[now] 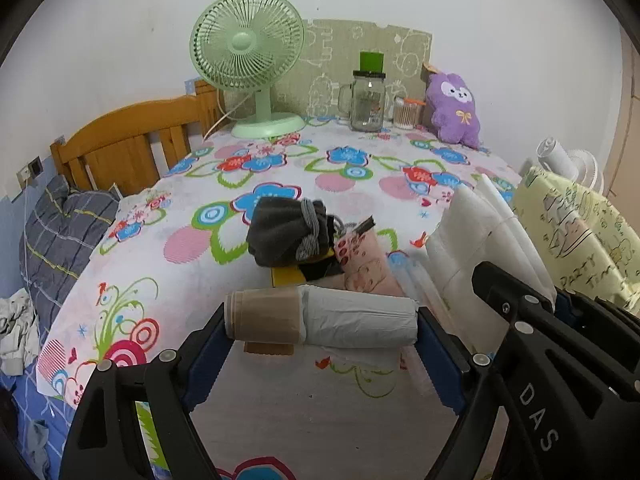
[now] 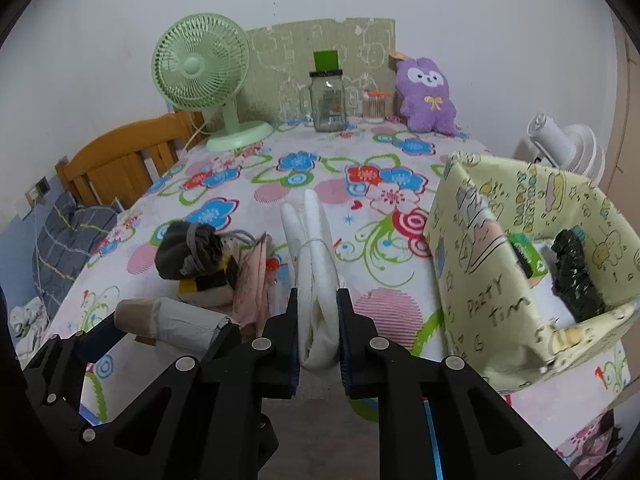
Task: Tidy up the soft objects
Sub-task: 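Grasp the white folded cloth with the right gripper and lift it, then carry the white cloth with the right gripper over the gift box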
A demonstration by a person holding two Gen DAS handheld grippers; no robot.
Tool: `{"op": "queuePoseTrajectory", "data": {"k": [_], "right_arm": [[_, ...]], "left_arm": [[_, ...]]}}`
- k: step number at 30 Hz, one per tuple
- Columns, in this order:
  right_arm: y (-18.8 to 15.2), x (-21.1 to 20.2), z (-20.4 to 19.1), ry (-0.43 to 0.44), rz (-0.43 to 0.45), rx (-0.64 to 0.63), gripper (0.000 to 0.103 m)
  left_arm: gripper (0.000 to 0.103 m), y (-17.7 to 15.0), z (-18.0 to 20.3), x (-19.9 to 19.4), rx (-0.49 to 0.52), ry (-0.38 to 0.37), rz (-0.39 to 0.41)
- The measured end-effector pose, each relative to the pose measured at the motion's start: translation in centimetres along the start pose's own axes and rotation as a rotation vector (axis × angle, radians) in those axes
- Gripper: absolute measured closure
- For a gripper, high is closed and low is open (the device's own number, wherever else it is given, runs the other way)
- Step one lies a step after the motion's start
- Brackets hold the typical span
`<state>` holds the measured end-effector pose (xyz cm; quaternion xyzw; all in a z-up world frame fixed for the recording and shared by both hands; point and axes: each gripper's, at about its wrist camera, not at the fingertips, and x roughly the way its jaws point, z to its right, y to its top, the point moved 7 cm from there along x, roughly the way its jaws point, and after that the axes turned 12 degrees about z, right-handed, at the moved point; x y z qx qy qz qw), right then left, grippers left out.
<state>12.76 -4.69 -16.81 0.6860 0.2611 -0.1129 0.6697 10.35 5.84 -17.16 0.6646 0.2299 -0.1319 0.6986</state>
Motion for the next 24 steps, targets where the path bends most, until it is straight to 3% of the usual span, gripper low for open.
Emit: {"op": "queuePoseTrajectory", "data": {"k": [24], "right_arm": [[4.9, -4.6, 0.2, 0.005, 0.101, -0.011, 0.085]], "left_arm": [[0.015, 4.8, 1.3, -3.5, -0.002, -0.024, 0.092]]}}
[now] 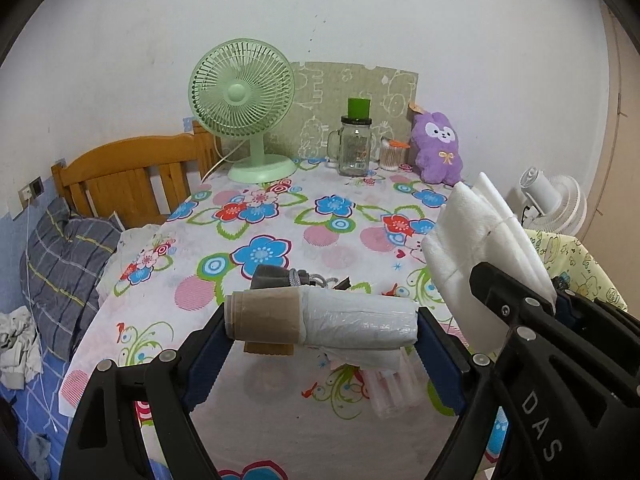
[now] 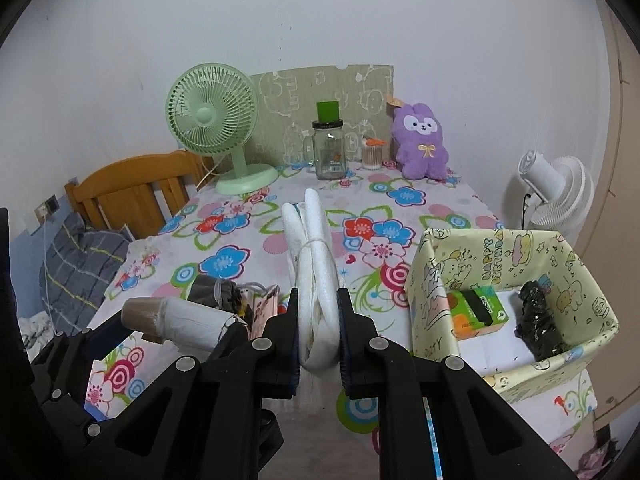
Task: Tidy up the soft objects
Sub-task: 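Carry the white cloth with the right gripper over the gift box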
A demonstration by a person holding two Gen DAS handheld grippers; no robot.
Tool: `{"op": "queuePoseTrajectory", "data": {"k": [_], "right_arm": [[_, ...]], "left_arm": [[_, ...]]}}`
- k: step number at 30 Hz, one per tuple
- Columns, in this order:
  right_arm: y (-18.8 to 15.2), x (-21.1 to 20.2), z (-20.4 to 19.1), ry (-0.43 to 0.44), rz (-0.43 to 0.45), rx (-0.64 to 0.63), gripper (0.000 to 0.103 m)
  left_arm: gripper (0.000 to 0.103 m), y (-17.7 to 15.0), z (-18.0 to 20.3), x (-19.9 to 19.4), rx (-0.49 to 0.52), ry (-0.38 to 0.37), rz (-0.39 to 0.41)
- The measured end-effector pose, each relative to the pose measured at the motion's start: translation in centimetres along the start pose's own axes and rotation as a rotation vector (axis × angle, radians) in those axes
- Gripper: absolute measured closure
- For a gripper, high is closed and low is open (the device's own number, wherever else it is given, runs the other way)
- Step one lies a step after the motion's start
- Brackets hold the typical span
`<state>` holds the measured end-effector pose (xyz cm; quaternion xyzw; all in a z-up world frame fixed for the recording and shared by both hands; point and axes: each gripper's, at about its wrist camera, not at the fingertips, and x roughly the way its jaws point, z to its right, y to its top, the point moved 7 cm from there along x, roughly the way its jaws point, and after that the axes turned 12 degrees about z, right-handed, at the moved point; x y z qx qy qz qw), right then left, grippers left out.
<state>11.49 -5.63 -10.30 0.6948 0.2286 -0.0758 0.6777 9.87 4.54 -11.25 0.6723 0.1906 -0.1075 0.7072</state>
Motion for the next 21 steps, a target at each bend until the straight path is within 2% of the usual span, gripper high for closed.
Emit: {"op": "queuePoseTrajectory", "data": {"k": [11, 21], "right_arm": [[1.3, -0.6, 1.9, -0.008, 0.013, 0.011, 0.085], [2.7, -1.4, 5.2, -0.045, 0.035, 0.027, 0.085]], "left_arm": [[0.015, 1.3, 2.3, -0.1, 0.015, -0.030, 0.016], [0.015, 2.7, 5.8, 0.0, 0.044, -0.071, 0.038]]}}
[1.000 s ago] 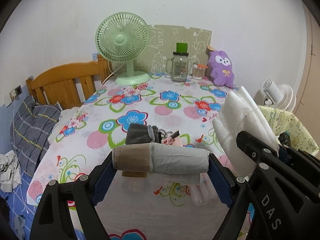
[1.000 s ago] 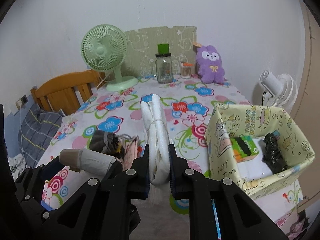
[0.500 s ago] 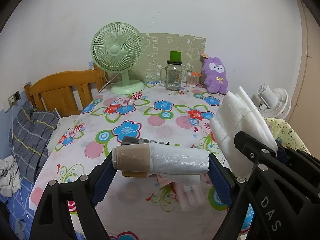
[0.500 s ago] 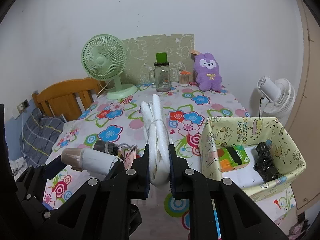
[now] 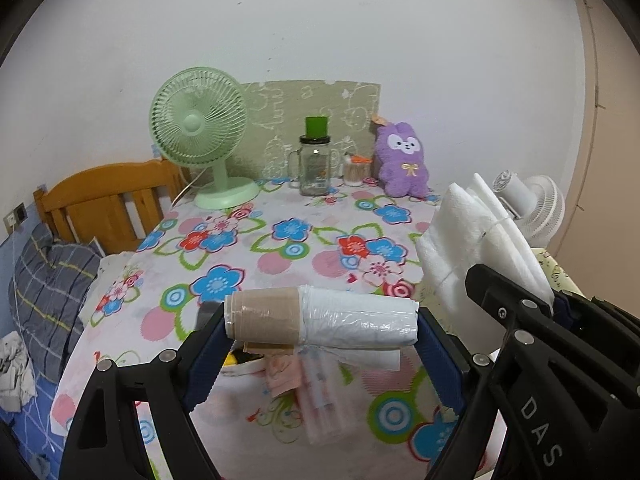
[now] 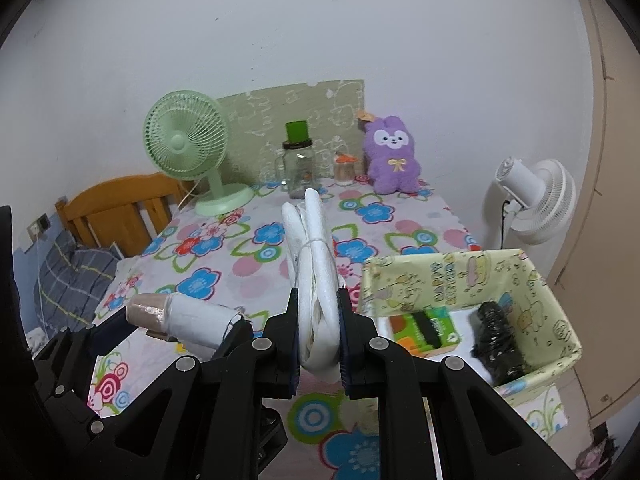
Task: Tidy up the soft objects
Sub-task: 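Carry the white cloth with the right gripper over the gift box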
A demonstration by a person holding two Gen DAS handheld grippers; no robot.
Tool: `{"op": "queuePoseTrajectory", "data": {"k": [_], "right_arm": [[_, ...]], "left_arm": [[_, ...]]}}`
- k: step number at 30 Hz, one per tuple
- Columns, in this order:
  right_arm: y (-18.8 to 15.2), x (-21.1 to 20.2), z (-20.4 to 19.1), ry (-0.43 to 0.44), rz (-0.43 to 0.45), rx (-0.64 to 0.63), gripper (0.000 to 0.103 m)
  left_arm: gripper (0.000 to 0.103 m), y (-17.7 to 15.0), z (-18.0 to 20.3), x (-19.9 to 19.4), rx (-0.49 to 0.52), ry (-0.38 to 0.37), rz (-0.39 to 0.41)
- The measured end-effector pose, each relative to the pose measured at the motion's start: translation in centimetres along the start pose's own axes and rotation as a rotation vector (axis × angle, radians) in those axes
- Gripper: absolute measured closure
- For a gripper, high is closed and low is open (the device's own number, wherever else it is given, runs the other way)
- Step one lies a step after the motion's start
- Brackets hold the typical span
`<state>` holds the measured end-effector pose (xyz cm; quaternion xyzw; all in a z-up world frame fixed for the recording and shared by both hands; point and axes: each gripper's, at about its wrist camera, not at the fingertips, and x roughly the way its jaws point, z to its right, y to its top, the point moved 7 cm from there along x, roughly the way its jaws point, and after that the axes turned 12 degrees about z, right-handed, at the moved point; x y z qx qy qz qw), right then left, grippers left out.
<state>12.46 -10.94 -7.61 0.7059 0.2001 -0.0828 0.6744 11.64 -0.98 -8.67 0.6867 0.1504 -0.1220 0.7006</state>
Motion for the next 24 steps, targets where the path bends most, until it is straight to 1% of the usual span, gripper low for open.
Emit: {"op": "queuePoseTrajectory", "data": {"k": [15, 24], "right_arm": [[1.4, -0.6, 5.7, -0.071, 0.023, 0.035, 0.085], [1.5, -0.5, 9.3, -0.117, 0.023, 0.063, 0.085]], "left_arm": [[0.015, 1.5, 5.9, 0.9, 0.048, -0.081, 0.018], [0.015, 1.5, 9.5, 1.9, 0.078, -0.143, 0.002]]}}
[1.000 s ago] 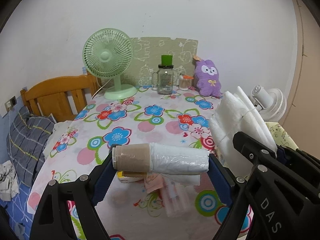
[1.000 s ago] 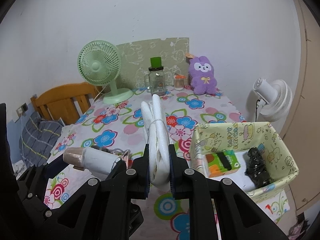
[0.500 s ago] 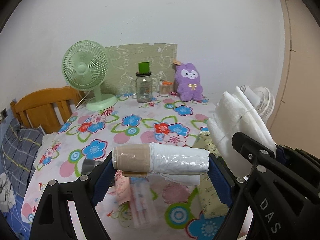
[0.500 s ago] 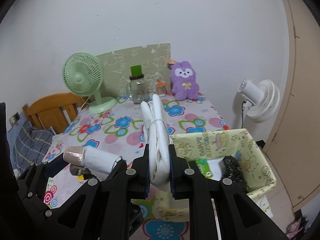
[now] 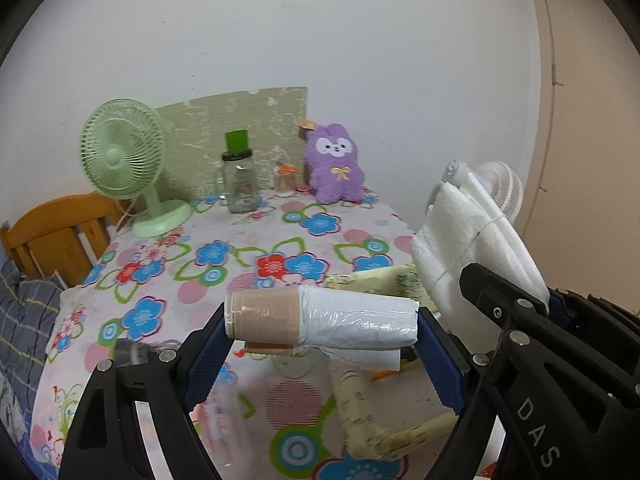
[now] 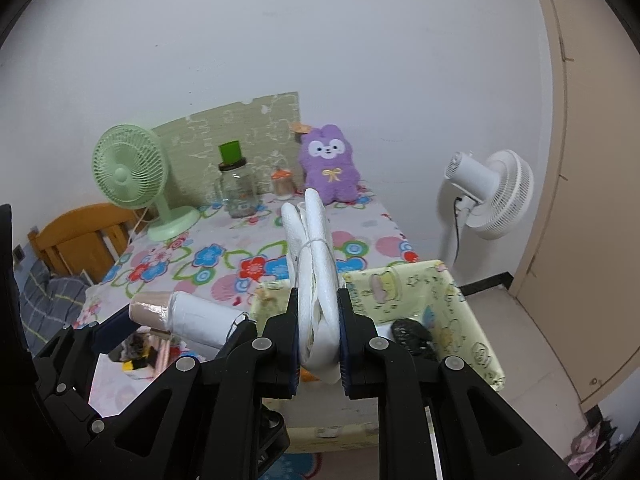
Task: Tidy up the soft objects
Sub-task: 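Carry the white cloth with the right gripper over the gift box, then lower into the box and open both grippers, releasing the cloth and the roll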
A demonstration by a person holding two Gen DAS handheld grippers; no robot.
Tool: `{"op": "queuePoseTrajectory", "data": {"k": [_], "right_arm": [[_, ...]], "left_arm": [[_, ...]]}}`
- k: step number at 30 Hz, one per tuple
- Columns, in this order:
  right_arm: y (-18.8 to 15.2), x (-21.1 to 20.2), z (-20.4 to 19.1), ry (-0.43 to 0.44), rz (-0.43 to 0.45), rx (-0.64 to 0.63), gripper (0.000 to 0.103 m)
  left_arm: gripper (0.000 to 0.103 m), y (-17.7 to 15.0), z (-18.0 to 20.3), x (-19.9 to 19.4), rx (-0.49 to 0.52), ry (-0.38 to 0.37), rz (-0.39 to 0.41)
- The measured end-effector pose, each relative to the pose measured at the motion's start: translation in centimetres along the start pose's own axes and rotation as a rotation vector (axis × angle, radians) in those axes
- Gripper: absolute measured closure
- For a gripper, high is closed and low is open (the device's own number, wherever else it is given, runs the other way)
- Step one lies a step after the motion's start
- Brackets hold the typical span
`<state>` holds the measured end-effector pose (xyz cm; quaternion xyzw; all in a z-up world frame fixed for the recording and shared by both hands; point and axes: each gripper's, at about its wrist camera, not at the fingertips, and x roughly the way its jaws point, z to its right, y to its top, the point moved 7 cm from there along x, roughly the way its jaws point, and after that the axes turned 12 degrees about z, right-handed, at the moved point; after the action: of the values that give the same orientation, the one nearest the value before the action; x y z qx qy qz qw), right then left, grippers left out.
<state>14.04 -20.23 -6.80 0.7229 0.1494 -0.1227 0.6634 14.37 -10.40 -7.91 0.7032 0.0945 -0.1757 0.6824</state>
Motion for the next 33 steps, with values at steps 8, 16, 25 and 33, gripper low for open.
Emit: {"op": "queuePoseTrajectory", "data": {"k": [8, 16, 25, 33], "right_arm": [[-0.7, 0.8, 3.1, -0.050, -0.015, 0.030, 0.085], [-1.8, 1.9, 5.7, -0.086, -0.050, 0.060, 0.085], [-3.0, 3.4, 7.5, -0.114, -0.085, 0.051, 0.085], [-3.8, 4.8, 7.5, -0.049, -0.119, 0.091, 0.085]], "left_arm": [[0.015, -0.4, 3.2, 1.7, 0.035, -0.061, -0.030], [0.014, -1.4, 5.7, 3.4, 0.062, -0.105, -0.074], [0.001, -3.0, 7.2, 4.5, 0.103, -0.140, -0.136], [0.000, -3.1, 7.0, 5.0, 0.119, -0.111, -0.151]]}}
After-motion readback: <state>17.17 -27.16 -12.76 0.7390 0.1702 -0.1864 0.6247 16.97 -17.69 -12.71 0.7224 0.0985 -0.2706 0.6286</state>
